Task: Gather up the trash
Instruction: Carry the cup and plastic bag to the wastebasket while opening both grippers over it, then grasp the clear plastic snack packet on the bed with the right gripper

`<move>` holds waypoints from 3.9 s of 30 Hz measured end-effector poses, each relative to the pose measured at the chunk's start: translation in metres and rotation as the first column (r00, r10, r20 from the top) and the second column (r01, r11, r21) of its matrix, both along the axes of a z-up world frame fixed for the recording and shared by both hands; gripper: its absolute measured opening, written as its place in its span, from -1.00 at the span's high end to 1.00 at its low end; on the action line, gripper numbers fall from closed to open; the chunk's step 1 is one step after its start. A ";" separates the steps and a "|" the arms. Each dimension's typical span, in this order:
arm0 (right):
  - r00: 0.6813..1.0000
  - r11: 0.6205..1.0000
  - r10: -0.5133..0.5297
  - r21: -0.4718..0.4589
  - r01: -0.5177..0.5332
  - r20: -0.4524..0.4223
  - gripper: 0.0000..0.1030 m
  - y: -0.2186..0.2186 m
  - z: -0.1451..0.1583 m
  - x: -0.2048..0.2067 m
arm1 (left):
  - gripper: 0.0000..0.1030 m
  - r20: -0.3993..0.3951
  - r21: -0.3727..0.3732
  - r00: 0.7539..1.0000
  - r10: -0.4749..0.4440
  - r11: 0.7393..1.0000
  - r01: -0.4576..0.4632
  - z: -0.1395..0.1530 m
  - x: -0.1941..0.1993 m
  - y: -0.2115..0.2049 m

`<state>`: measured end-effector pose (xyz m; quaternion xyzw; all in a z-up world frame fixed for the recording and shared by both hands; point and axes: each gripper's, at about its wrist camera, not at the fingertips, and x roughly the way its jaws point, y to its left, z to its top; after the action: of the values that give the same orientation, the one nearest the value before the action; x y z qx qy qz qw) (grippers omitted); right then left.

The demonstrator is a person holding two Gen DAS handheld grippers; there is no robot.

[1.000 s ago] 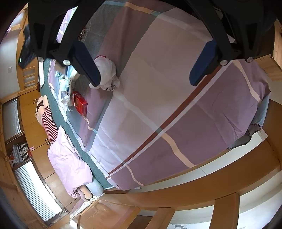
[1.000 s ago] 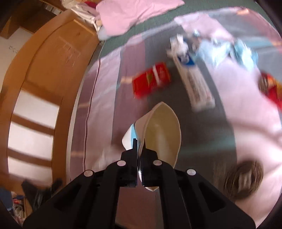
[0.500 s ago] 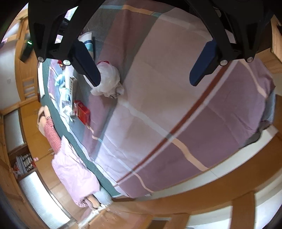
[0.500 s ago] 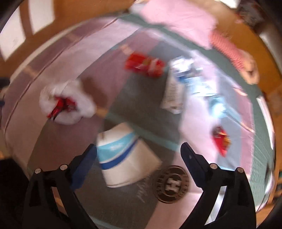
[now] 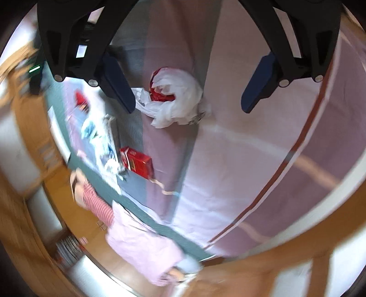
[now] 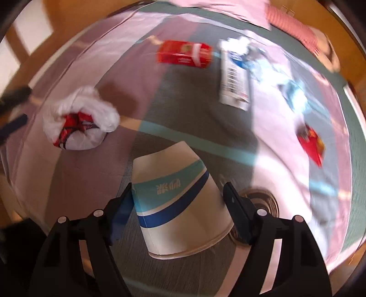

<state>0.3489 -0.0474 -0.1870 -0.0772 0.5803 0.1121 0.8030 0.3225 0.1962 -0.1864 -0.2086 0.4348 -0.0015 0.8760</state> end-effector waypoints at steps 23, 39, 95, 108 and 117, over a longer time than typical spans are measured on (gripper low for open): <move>0.904 0.885 -0.366 0.382 0.266 0.219 -0.42 -0.142 0.106 -0.160 | 0.43 -0.014 0.251 0.967 -0.255 0.935 0.250 -0.032 0.014 -0.064; 0.833 0.909 -0.340 0.379 0.173 0.436 -0.42 -0.157 0.159 -0.241 | 0.44 0.343 0.297 0.891 -0.298 0.934 0.198 0.147 -0.194 -0.145; 0.783 0.851 -0.468 0.449 0.274 0.409 -0.60 -0.267 0.135 -0.366 | -0.62 0.109 0.172 0.799 -0.591 0.803 0.570 0.065 -0.321 -0.307; 0.829 0.864 -0.426 0.433 0.255 0.362 -0.68 -0.234 0.137 -0.303 | -0.66 0.119 0.069 0.942 -0.314 0.949 0.308 0.057 -0.295 -0.237; 0.874 0.910 -0.292 0.395 0.128 0.389 -0.69 -0.171 0.157 -0.155 | -0.77 0.165 0.066 0.986 -0.039 0.997 0.028 0.071 -0.217 -0.132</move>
<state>0.1934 -0.2183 -0.0300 0.1111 0.3586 0.1056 0.9208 0.1055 0.0645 -0.1156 -0.1723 0.3636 -0.0197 0.9153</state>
